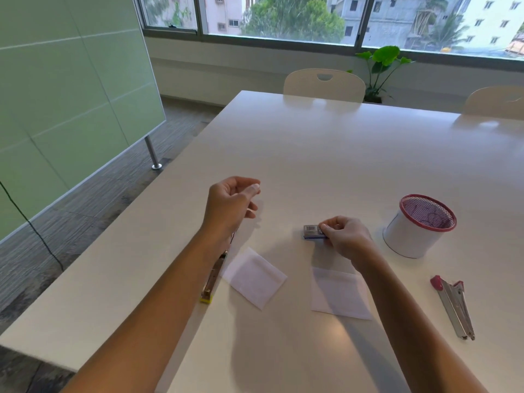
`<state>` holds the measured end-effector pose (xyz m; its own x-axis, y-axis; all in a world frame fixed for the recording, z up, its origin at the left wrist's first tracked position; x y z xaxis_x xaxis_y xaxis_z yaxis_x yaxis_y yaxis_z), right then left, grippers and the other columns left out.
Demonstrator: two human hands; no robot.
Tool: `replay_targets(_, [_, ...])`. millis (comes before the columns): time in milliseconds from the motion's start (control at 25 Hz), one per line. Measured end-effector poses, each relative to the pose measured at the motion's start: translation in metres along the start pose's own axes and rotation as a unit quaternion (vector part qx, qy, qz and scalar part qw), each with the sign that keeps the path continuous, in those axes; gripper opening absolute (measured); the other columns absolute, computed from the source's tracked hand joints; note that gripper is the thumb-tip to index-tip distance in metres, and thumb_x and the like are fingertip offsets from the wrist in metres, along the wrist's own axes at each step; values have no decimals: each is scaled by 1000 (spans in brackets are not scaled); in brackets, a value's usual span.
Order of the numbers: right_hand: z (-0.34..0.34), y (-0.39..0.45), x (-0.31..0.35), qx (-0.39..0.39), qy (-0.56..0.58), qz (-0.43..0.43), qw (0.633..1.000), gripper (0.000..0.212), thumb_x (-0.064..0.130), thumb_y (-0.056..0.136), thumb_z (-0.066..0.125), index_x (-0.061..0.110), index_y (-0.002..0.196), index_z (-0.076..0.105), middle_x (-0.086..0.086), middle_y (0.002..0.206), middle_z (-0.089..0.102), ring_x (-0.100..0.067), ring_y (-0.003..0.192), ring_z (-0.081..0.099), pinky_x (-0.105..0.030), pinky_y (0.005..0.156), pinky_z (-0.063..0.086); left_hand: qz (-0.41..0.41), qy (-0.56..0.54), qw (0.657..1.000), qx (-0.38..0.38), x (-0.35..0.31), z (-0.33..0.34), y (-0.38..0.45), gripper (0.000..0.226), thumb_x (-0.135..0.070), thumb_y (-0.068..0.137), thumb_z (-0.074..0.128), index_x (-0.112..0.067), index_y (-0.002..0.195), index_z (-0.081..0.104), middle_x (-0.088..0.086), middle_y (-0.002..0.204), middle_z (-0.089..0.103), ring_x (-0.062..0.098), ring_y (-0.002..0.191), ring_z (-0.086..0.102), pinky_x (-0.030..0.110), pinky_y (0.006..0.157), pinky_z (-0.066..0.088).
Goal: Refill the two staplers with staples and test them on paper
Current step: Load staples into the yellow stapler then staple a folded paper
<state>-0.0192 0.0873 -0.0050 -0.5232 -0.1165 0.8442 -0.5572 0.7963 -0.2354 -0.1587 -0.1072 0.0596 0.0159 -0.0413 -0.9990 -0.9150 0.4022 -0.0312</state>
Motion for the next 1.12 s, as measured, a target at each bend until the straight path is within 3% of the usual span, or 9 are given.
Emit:
replay_targets(200, [-1, -5, 6, -27, -46, -20, 998, 11, 25, 94, 64, 19, 93, 73, -3, 91, 70, -13, 75, 59, -23, 54, 44, 3, 26, 999, -32, -1, -28, 6, 13, -14, 92, 64, -15, 100, 74, 2, 97, 74, 10, 66, 58, 21, 59, 51])
replay_targets(400, [-4, -11, 15, -77, -56, -56, 994, 13, 22, 93, 60, 19, 94, 73, -4, 93, 71, -22, 89, 65, -33, 74, 55, -9, 34, 998, -50, 6, -46, 5, 14, -15, 93, 62, -17, 101, 74, 1, 99, 73, 12, 75, 59, 25, 67, 52])
replay_targets(600, [34, -16, 37, 93, 140, -10, 986, 26, -1, 96, 48, 11, 83, 67, -9, 78, 64, -15, 67, 59, -22, 68, 51, -33, 53, 996, -62, 22, -59, 5, 14, -15, 93, 63, -15, 101, 74, 3, 97, 71, 13, 76, 58, 24, 70, 49])
replay_targets(760, [81, -33, 55, 222, 208, 45, 952, 30, 7, 102, 47, 0, 77, 62, -6, 65, 49, -10, 51, 49, -12, 49, 46, -80, 85, 992, -51, 47, -64, 0, 14, -17, 92, 63, -13, 99, 75, 4, 91, 68, 16, 78, 55, 24, 66, 44])
replay_targets(800, [93, -35, 59, 239, 182, 41, 953, 30, 13, 102, 51, 1, 76, 62, -6, 64, 46, -8, 47, 46, -12, 48, 45, -90, 90, 991, -51, 52, -66, -1, 14, -17, 93, 62, -12, 97, 75, 4, 90, 67, 16, 77, 54, 24, 65, 44])
replay_targets(880, [110, -40, 66, 249, 17, -8, 968, 37, 36, 96, 61, 10, 70, 64, -3, 62, 48, -9, 49, 45, -21, 55, 44, -101, 95, 989, -51, 59, -69, -4, 17, -17, 95, 58, -11, 96, 74, 4, 88, 66, 16, 75, 53, 25, 66, 44])
replay_targets(1000, [124, -58, 78, 217, -199, -98, 951, 54, 67, 77, 67, 20, 57, 51, 2, 56, 46, -17, 55, 43, -30, 56, 33, -111, 70, 990, -55, 65, -73, -6, 24, -14, 100, 50, -3, 99, 72, 5, 85, 65, 15, 68, 50, 21, 61, 43])
replay_targets(1120, [136, -74, 80, 190, -210, -190, 940, 39, 51, 72, 81, 19, 79, 61, 6, 71, 54, -16, 73, 52, -28, 55, 36, -120, 50, 989, -67, 70, -77, -6, 29, -14, 102, 47, 3, 100, 71, 6, 82, 64, 12, 65, 51, 19, 61, 45])
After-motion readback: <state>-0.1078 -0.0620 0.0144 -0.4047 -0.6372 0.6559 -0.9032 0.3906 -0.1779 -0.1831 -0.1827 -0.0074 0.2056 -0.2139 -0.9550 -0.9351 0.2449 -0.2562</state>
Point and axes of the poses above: each hand's wrist, its own y-axis towards the middle knuckle, its own z-axis out of the palm, x = y × z, the point moved 3 cm from there along y, towards the middle knuckle
